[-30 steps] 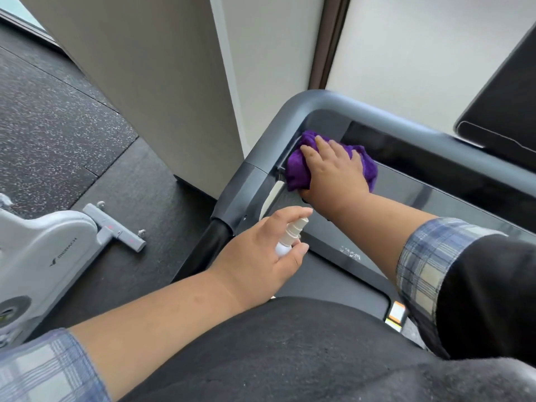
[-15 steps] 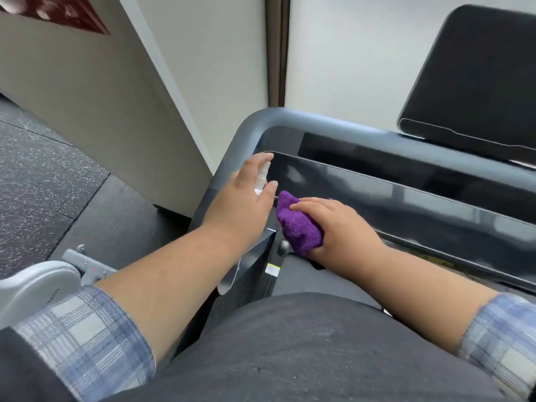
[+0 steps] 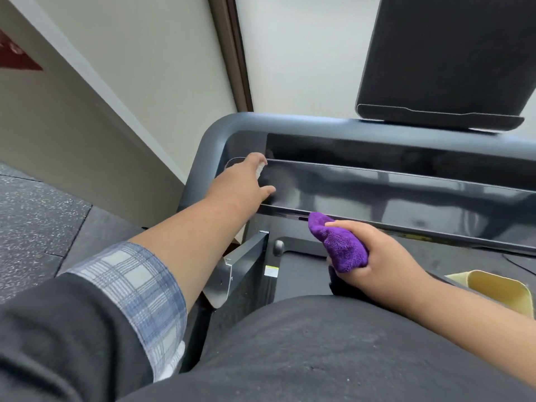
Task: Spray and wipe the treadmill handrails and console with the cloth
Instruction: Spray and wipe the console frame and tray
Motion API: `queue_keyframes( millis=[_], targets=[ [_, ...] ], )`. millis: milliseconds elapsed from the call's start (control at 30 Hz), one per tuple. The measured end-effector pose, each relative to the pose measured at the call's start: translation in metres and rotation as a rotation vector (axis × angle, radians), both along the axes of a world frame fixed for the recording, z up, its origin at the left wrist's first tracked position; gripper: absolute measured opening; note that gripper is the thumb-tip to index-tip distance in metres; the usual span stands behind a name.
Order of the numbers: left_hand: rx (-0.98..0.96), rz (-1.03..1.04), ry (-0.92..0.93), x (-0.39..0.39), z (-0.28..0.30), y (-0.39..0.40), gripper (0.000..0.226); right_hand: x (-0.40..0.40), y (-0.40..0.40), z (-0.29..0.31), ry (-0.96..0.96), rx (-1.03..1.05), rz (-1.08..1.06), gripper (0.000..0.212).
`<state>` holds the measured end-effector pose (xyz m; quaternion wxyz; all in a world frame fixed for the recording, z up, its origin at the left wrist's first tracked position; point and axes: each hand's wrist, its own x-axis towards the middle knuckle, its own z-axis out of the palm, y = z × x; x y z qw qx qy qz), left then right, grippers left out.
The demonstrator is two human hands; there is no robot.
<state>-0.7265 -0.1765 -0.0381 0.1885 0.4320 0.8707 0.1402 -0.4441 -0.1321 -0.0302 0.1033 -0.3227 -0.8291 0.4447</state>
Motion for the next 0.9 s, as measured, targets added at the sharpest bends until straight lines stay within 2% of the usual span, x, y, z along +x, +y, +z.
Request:
queue_keyframes(
  millis=[100,267,400,533,900],
  targets=[
    [0.056,0.042,-0.037,0.010,0.005,0.003,0.049,0.013,0.003,0.001,0.009,-0.003,-0.019,0.058],
    [0.096,0.123,-0.182,0.043,0.018,0.013,0.068,0.045,0.013,0.005,0.013,-0.044,-0.067,0.056],
    [0.070,0.042,-0.234,0.083,0.026,0.026,0.076,0.073,0.023,0.010,0.021,-0.076,-0.098,0.052],
    [0.149,-0.048,-0.259,0.141,0.038,0.052,0.066,0.115,0.034,0.015,0.025,-0.160,-0.159,0.046],
    [-0.071,-0.238,-0.035,0.256,0.023,0.124,0.053,0.205,0.066,0.009,0.053,-0.175,-0.200,0.048]
  ],
)
